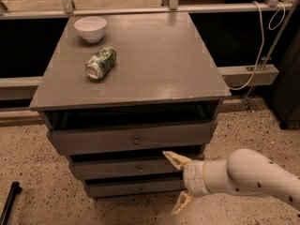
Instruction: Open middle drawer
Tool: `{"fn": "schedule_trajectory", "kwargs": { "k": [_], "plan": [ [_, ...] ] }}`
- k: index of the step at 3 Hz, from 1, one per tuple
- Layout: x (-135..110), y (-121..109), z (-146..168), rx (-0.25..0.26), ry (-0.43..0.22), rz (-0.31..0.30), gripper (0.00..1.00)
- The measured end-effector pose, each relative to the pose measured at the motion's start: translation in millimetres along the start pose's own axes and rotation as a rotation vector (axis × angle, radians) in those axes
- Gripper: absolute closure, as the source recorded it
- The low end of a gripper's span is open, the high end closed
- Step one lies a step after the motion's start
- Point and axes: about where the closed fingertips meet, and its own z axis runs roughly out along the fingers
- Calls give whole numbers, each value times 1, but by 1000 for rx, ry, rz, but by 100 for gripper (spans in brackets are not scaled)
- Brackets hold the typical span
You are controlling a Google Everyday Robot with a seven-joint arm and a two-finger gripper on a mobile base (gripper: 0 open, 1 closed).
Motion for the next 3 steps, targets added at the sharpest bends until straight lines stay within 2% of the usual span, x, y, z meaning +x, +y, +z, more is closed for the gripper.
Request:
{"fn": "schedule_trajectory", "kwargs": {
  "k": [1,2,3],
  "plan": [
    [1,0,1,-5,3,0,0],
    [19,3,12,-90,61,-3,0],
    [95,20,40,-205,192,30,0]
  ]
}}
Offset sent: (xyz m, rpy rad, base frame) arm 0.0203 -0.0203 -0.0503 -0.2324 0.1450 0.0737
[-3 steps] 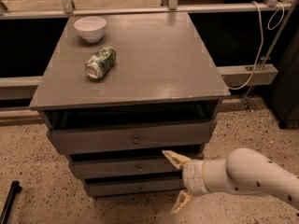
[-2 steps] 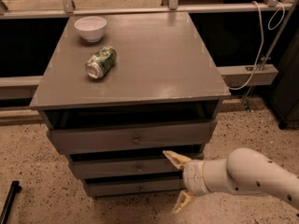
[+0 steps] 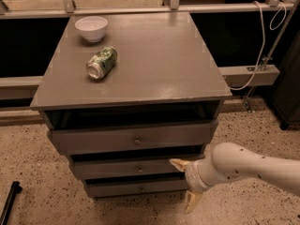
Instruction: Open middle drawer
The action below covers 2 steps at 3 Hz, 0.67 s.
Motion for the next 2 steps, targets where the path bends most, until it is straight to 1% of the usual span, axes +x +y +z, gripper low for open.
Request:
{"fn": "schedule_trajectory", "kwargs": {
  "k": [1,2],
  "plan": [
    [43,4,22,-22,51,43,0],
    [65,-6,40,16,66,51,0]
  ]
}}
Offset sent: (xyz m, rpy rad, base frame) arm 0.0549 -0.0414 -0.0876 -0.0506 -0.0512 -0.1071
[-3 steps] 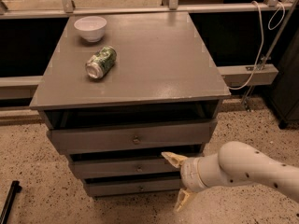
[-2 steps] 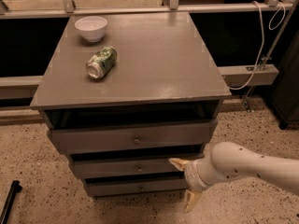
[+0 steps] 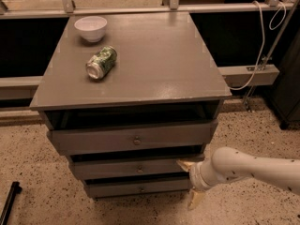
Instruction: Open middle drawer
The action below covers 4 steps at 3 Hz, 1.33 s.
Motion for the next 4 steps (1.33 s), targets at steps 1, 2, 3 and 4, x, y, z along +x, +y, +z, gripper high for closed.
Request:
{"fn": "schedule_trajectory", "kwargs": {
  "k": [1,2,3,4],
  "plan": [
    [-1,-19,21,54,7,-37,0],
    [-6,-46,44,90,20,-78,0],
    [-5,-67,61,122,22,-85,0],
    [-5,-81,73,143,11,-79,0]
  ]
}}
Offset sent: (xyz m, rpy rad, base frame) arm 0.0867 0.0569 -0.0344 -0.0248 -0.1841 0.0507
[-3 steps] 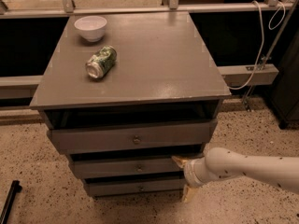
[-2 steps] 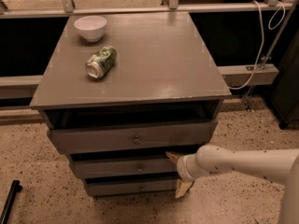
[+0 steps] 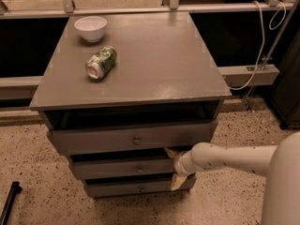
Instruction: Open middle drawer
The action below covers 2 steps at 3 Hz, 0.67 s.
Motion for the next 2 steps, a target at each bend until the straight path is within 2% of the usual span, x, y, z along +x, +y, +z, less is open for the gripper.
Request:
{"fn": "schedule_trajectory", "kwargs": {
  "k": [1,2],
  "plan": [
    [1,-5,7,6,6,27,14],
    [5,0,8,-5,13,66,28]
  ]
}}
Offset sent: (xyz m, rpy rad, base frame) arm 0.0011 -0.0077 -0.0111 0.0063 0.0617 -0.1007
